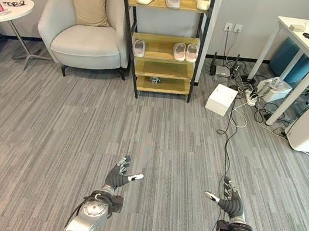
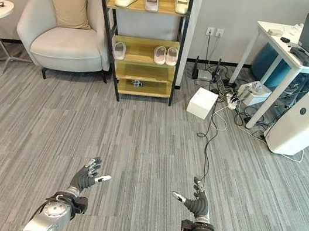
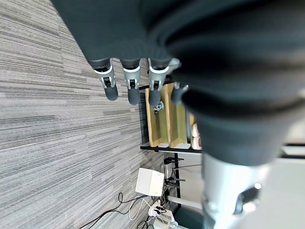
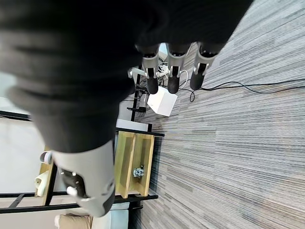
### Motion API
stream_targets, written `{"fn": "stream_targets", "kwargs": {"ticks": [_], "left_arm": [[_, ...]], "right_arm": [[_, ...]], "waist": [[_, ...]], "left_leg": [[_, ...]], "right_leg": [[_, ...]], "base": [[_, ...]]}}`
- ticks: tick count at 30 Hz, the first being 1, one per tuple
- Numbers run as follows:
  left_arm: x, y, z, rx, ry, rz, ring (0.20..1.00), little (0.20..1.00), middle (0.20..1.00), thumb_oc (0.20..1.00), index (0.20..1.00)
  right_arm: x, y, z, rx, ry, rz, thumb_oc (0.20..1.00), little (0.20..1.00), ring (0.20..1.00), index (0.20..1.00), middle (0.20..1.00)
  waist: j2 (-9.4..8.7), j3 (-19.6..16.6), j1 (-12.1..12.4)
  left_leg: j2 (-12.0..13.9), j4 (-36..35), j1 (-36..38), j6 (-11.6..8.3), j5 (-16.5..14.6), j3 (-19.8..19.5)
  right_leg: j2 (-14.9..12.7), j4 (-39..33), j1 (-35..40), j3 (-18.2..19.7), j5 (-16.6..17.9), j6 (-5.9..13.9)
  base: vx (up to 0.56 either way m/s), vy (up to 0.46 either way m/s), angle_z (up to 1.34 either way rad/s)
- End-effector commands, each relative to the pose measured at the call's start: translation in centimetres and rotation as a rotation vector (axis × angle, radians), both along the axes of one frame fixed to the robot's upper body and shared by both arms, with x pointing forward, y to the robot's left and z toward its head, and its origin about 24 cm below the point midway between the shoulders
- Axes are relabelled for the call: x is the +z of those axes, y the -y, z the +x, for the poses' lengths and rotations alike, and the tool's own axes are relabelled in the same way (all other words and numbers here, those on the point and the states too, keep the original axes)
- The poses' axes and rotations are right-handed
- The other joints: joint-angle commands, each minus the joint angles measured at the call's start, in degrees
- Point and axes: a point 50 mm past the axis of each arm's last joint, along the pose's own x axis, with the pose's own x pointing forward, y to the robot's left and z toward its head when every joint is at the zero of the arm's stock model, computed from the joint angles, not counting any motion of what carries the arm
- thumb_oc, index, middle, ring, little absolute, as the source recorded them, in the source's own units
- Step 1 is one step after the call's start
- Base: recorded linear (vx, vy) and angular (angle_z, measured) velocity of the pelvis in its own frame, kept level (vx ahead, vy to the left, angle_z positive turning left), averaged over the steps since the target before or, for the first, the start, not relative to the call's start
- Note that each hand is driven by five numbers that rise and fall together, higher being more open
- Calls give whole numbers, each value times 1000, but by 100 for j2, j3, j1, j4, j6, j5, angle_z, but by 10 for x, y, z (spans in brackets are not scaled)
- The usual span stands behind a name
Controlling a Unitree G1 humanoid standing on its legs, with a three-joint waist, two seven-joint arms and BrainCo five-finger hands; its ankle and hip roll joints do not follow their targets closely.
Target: Arrange the slippers neatly on the shoe rack.
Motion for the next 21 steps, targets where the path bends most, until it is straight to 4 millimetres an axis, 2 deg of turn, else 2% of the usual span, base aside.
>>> {"fn": "stream_targets", "kwargs": {"ticks": [1, 21], "left_arm": [[15, -8, 15, 43, 105, 26, 1000, 1000, 1000, 1000, 1000], [8, -8, 8, 44, 66, 11, 1000, 1000, 1000, 1000, 1000]], "right_arm": [[22, 4, 15, 9, 126, -47, 1000, 1000, 1000, 1000, 1000], [18, -2, 14, 71, 99, -87, 1000, 1000, 1000, 1000, 1000]], "waist": [[-186, -152, -28], [-178, -164, -23]], "left_leg": [[-48, 2, 370, 17, -987, -328], [-37, 2, 421, 17, -1014, -332]], "right_leg": [[-202, 10, 571, 93, -1111, 297], [-198, 10, 618, 82, -1120, 291]], "base": [[-14, -39, 1], [2, -7, 1]]}}
